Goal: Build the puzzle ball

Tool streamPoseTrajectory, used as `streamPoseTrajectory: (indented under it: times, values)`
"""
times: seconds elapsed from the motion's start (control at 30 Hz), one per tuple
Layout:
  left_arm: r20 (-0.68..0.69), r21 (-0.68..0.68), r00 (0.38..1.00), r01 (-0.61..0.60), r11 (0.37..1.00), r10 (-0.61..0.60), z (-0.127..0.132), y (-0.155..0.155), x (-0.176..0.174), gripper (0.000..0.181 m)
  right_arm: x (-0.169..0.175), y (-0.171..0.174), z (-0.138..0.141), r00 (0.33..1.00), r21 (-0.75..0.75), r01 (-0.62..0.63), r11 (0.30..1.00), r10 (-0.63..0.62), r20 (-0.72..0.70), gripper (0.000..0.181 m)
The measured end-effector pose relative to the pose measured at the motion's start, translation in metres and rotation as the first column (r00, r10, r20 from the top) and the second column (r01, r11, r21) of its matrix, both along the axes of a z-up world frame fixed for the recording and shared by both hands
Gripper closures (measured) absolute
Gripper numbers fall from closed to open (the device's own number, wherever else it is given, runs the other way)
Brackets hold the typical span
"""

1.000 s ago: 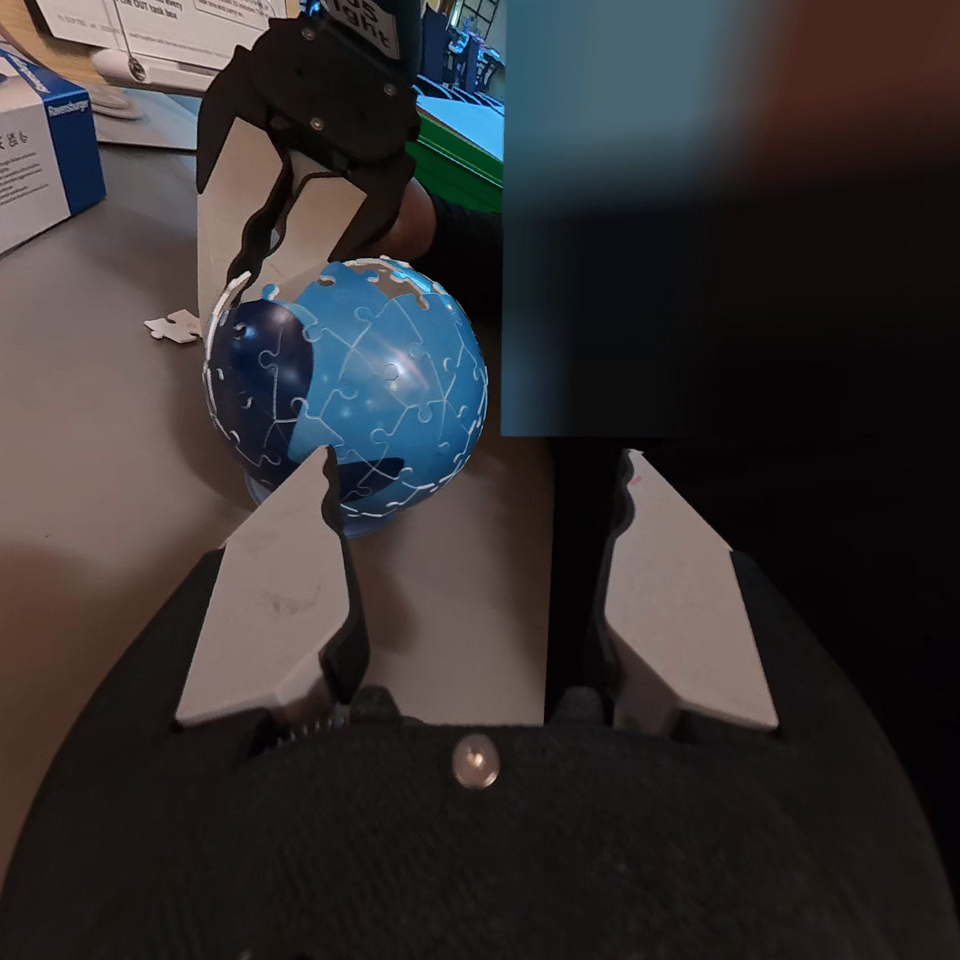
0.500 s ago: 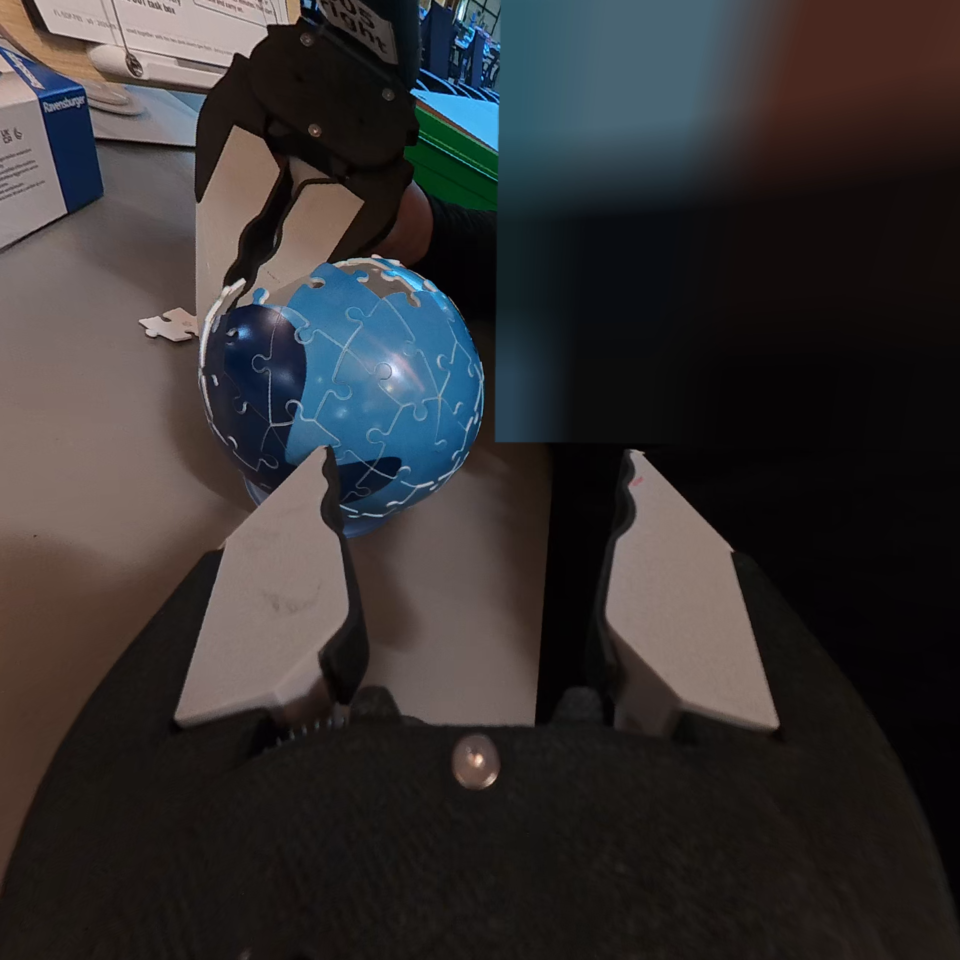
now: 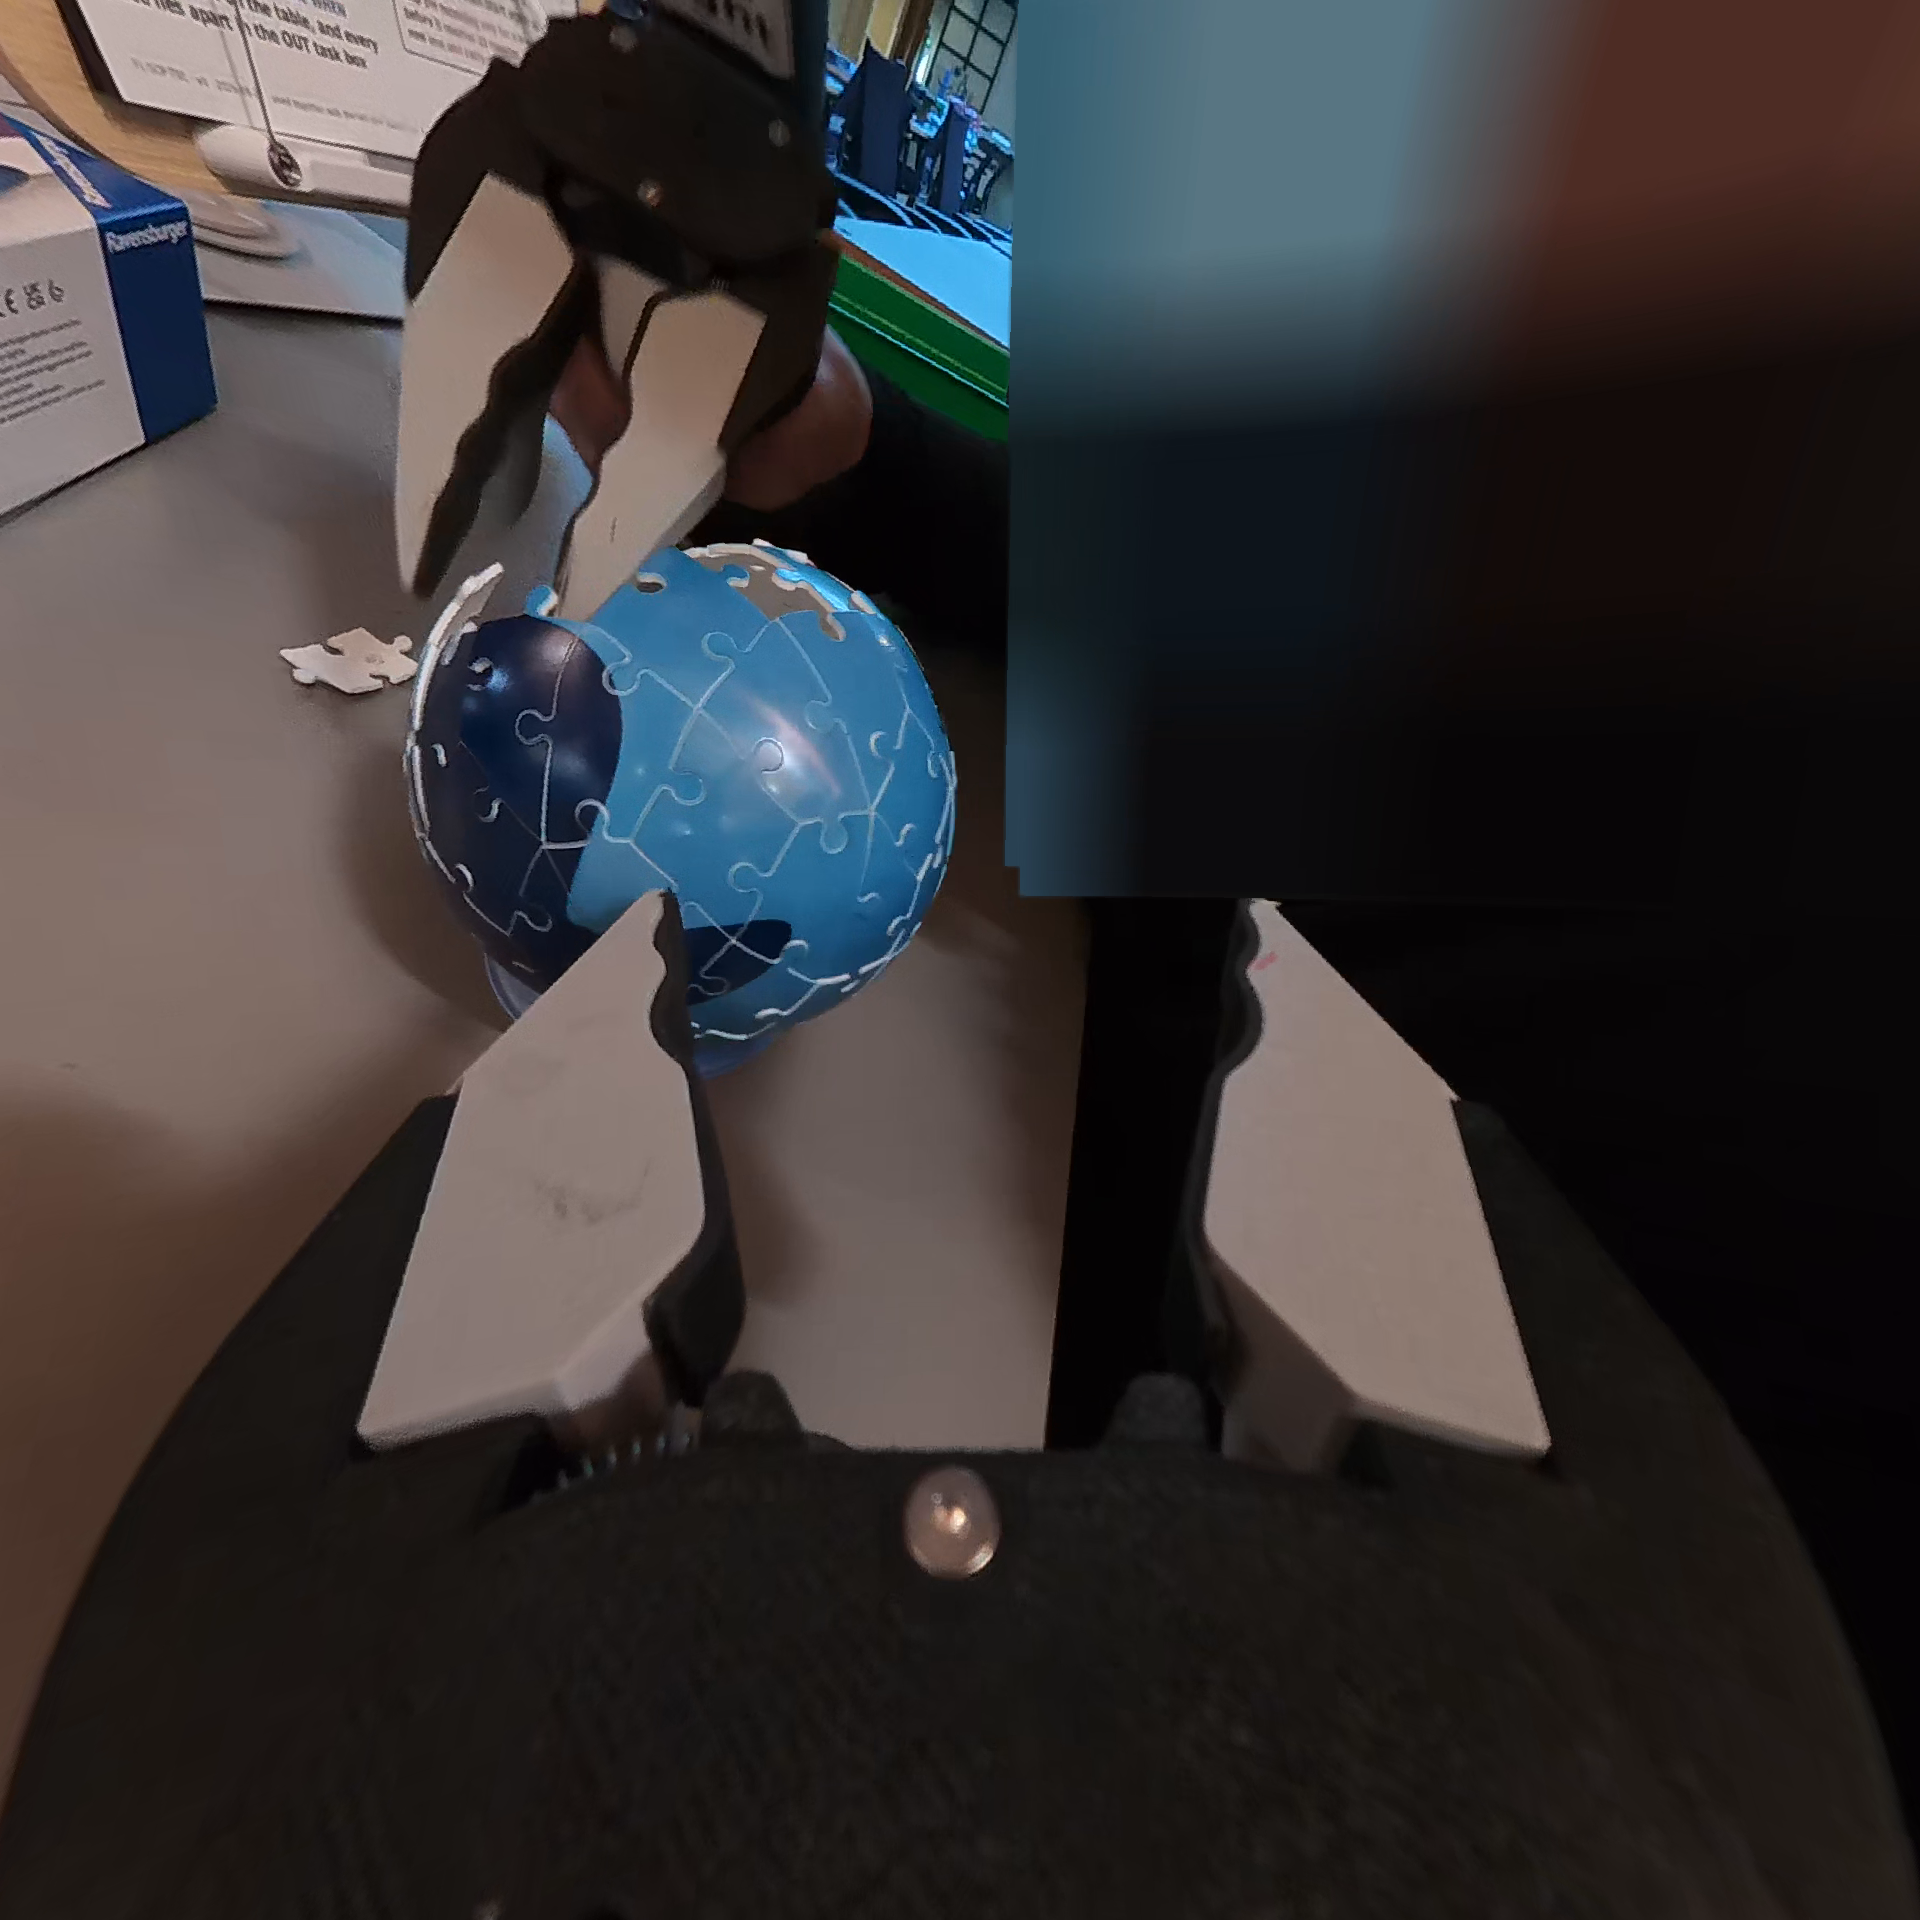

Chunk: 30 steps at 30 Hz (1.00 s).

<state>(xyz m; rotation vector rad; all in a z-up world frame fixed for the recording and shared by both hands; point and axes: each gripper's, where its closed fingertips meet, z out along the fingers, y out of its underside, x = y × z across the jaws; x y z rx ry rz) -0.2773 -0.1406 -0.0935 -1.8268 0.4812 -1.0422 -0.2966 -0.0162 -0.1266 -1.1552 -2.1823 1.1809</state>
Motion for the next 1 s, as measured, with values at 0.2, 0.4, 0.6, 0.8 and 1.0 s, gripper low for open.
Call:
streamPoseTrajectory:
  times: [0.2,0.4,0.6,0.8,1.0]
  values:
    - [-0.007,-0.008,1.000,-0.031,0.999,0.031,0.000,-0.003,0.000,0.080,0.004,0.033,0.038,0.992,-0.035,0.091,0.995,-0.093,-0.080,0.157]
    - [0.010,-0.024,0.997,-0.078,0.997,0.079,-0.003,0.001,-0.003,0.080,0.001,0.020,0.055,0.999,-0.183,-0.026,0.983,0.021,-0.030,0.149]
    - [0.012,-0.046,0.995,-0.103,0.994,0.104,-0.007,-0.001,0.002,0.080,-0.004,0.007,0.029,0.998,-0.004,-0.049,0.999,0.049,-0.032,0.154]
    - [0.009,-0.068,0.992,-0.125,0.990,0.126,-0.011,0.000,0.007,0.080,-0.009,0.012,0.029,0.998,0.026,-0.038,0.999,0.039,-0.047,0.155]
    - [-0.009,-0.072,0.990,-0.142,0.987,0.142,-0.011,0.005,0.010,0.078,-0.012,0.007,0.023,0.997,-0.015,-0.074,0.997,0.074,-0.018,0.155]
